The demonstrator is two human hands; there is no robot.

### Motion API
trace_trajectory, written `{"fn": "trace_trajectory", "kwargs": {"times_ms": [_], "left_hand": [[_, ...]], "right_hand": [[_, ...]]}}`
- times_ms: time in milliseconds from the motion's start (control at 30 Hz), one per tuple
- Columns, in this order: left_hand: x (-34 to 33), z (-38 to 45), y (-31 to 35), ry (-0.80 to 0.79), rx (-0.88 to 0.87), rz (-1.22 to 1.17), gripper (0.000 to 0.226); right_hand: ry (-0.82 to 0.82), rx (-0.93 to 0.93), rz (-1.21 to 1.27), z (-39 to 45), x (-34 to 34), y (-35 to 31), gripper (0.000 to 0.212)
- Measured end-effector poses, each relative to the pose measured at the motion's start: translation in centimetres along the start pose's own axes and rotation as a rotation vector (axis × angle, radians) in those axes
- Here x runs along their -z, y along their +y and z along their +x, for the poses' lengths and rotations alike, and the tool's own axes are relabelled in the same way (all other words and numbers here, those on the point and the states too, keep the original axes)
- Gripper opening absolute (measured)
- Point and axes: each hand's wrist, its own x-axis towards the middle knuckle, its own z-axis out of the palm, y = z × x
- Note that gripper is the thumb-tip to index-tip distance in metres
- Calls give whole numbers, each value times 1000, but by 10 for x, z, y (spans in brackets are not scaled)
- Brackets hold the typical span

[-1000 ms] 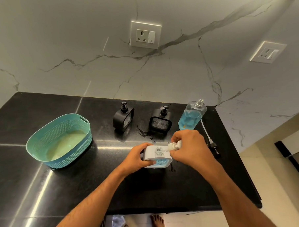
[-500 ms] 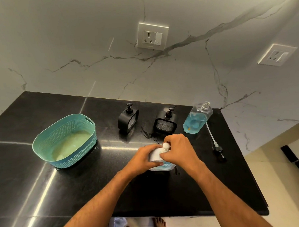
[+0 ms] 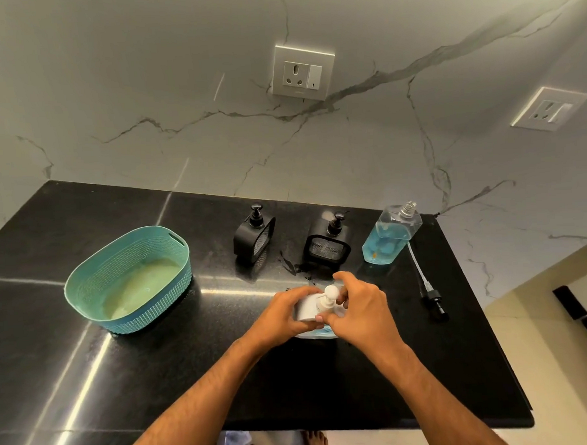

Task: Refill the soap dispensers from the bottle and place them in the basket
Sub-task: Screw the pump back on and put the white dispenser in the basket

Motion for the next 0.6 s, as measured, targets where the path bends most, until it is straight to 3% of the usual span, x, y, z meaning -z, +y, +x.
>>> {"fn": "trace_trajectory", "kwargs": {"times_ms": [467,600], "left_hand": [[-2,0,0,-18,43,-7,60],[-2,1,-1,-24,51,6,60]], "right_hand": [[-12,84,105,-1,-5,3,48],[-8,-43,103,4,1,5,49]]}}
